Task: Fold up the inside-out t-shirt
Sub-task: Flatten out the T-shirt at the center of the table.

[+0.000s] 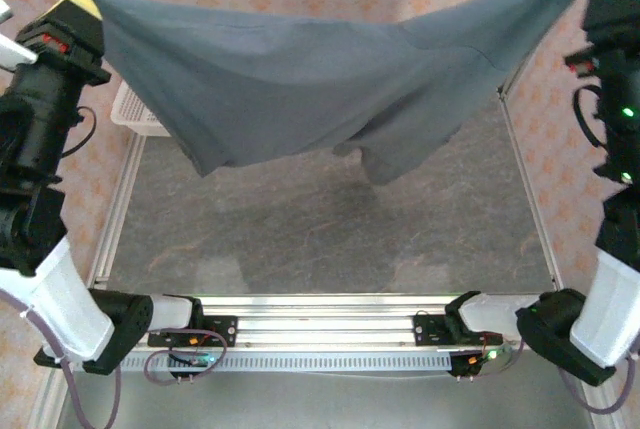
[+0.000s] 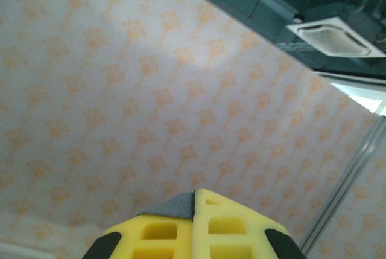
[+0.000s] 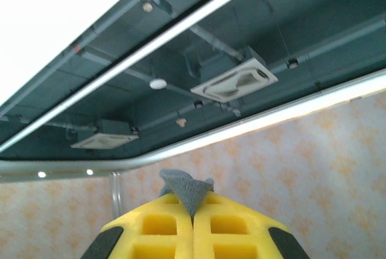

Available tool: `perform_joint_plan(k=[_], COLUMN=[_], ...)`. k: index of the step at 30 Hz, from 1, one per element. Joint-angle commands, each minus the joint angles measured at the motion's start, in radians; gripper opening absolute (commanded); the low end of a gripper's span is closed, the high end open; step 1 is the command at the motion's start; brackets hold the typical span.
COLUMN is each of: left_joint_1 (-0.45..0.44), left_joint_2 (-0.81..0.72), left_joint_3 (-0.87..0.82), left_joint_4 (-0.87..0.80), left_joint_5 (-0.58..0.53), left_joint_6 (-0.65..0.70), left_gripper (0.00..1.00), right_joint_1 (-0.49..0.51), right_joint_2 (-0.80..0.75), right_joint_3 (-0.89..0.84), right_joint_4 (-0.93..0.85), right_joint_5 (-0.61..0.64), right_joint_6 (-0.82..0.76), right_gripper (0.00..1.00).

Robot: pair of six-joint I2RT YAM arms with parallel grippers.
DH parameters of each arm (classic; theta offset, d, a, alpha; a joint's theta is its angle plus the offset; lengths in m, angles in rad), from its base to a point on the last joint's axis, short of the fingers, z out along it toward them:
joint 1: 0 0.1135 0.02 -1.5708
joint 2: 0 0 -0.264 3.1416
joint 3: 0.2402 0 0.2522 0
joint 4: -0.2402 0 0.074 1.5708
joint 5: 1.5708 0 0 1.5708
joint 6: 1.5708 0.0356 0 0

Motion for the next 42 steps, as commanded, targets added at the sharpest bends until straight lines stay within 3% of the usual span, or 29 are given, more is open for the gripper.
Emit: perform_joint_plan(k=[1,10,15,20,25,29,33,37,40,42], left_joint_1=[0.01,0.01,0.008,0.01,0.011,0.011,0.011,-0.004,-0.062,-0.106], left_joint_2=[0.002,0.106,0.225,0.429,0.642,0.649,0.622,0.53,0.387,0.32], left_joint_3=[0.031,-0.092,-0.153,-0.009,0.274,0.299,0.266,0.021,-0.484,-0.813], left_joint_4=[-0.008,0.121,0.323,0.426,0.463,0.56,0.543,0.53,0.755,0.937], left_joint_5=[0.027,-0.023,0.049,0.056,0.064,0.079,0.116,0.267,0.321,0.296], left_joint_6=[0.034,0.011,-0.06,-0.095,-0.134,-0.173,-0.182,-0.154,-0.146,-0.146], left_gripper=[0.0,0.0,0.0,0.0,0.0,0.0,0.0,0.0,0.0,0.0], right_joint_1=[-0.001,-0.001,-0.031,-0.231,-0.345,-0.4,-0.426,-0.426,-0.426,-0.426], right_joint_2=[-0.015,0.164,0.35,0.554,0.707,0.684,0.607,0.499,0.373,0.231], right_joint_3=[-0.01,0.112,0.204,0.334,0.456,0.475,0.394,0.195,-0.138,-0.544], right_joint_4=[0.113,0.047,0.144,0.259,0.555,0.614,0.505,0.178,-0.023,0.08], right_joint_5=[-0.055,0.044,0.176,0.028,-0.006,0.013,-0.001,-0.003,-0.14,-0.224], right_joint_6=[-0.001,-0.211,-0.371,-0.244,-0.149,-0.098,-0.051,0.059,0.097,0.164], right_gripper=[0.0,0.0,0.0,0.0,0.0,0.0,0.0,0.0,0.0,0.0])
